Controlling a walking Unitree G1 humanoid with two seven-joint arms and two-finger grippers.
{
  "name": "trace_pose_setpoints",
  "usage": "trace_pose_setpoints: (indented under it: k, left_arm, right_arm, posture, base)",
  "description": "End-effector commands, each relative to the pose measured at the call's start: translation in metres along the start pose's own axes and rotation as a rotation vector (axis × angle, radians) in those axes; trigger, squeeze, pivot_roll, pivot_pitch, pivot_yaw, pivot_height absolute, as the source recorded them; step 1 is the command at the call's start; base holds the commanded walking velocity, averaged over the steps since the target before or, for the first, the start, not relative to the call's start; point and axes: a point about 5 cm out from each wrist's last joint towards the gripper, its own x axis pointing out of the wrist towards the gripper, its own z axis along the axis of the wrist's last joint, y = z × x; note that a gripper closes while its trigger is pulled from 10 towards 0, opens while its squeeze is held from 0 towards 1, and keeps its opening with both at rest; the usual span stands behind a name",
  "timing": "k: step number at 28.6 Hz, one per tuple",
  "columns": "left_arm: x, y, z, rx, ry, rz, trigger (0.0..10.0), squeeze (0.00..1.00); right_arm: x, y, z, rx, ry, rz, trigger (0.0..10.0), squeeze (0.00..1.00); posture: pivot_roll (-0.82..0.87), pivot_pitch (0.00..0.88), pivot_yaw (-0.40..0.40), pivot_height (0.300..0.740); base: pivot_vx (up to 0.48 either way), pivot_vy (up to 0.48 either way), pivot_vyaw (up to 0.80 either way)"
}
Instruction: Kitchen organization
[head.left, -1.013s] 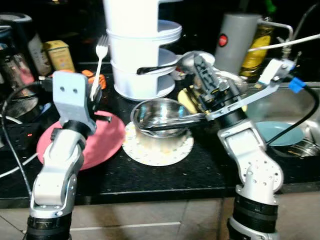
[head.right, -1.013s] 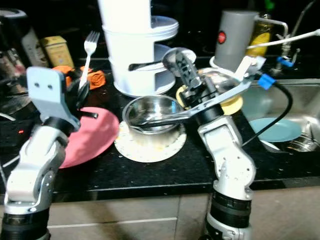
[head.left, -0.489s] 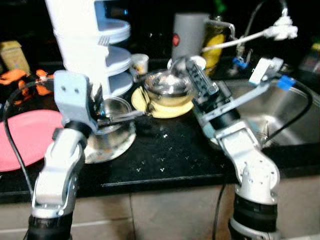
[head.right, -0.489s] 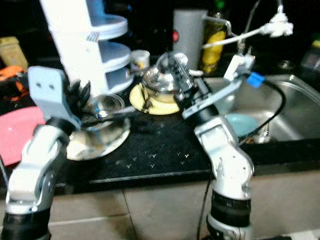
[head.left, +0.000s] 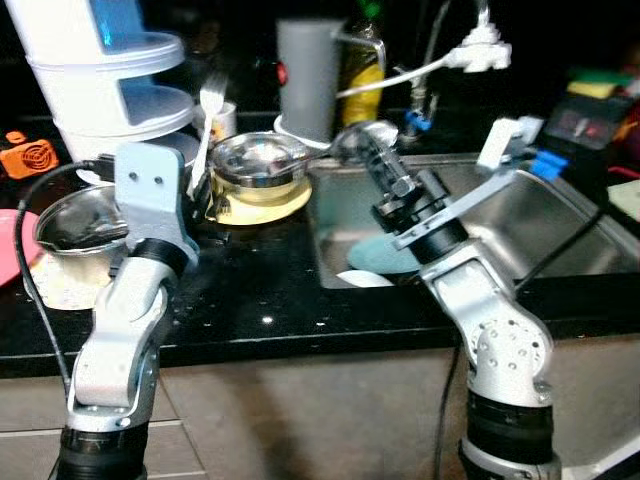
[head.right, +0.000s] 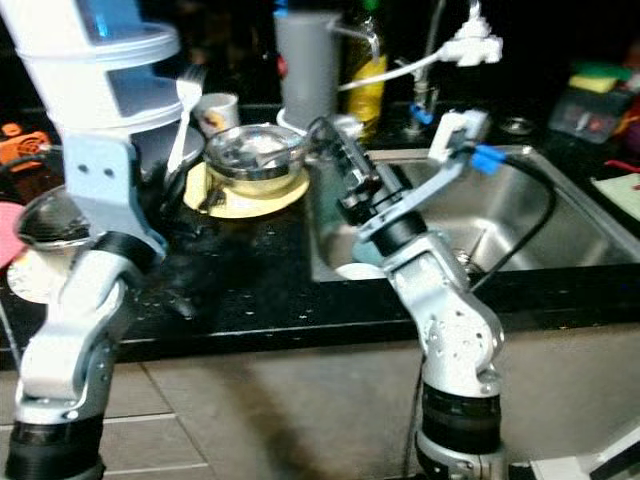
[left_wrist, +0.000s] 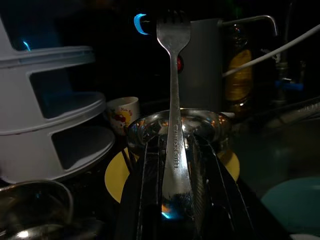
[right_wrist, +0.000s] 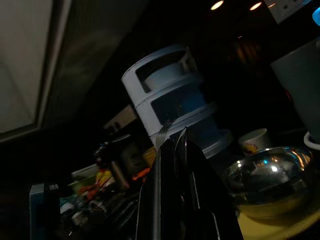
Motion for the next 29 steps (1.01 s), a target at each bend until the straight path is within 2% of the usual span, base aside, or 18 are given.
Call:
trace_pose_setpoints:
  k: [1,15,20,29]
  left_arm:
    - [0.0008,-0.0024,-0.0006,-0.004,-0.001,-0.003,10.0,0.0]
    - [0.0016,-0.0042,-0.0026,-0.024,0.007,-0.014,10.0,0.0]
    - [0.0017,-0.0068,-0.0032,-0.025,0.009,-0.021,10.0,0.0]
    - [0.0027,-0.0033,-0.0034,-0.064,0.006,0.013,10.0,0.0]
  right_arm:
    - [-0.0018,-0.0013,-0.0012,-0.034,0.015,-0.006,10.0,0.0]
    - [-0.0007,0.0002,-0.0076,-0.076,0.05,0.0,10.0,0.0]
    - [-0.0006,0.0005,-0.0082,-0.085,0.053,0.003,10.0,0.0]
    - [-0.0006,-0.0007,-0.0109,-0.136,0.08,-0.013,10.0,0.0]
  posture:
    - [0.0,0.0,-0.004,0.74]
    - [0.0,0.0,-0.007,0.74]
    - [0.0,0.0,-0.005,0.74]
    - [0.0,0.0,-0.003,0.74]
  base:
    - [0.0,0.0,0.0]
    - [0.0,0.0,0.0]
    - [0.0,-0.48,0.0]
    - [0.0,0.0,0.0]
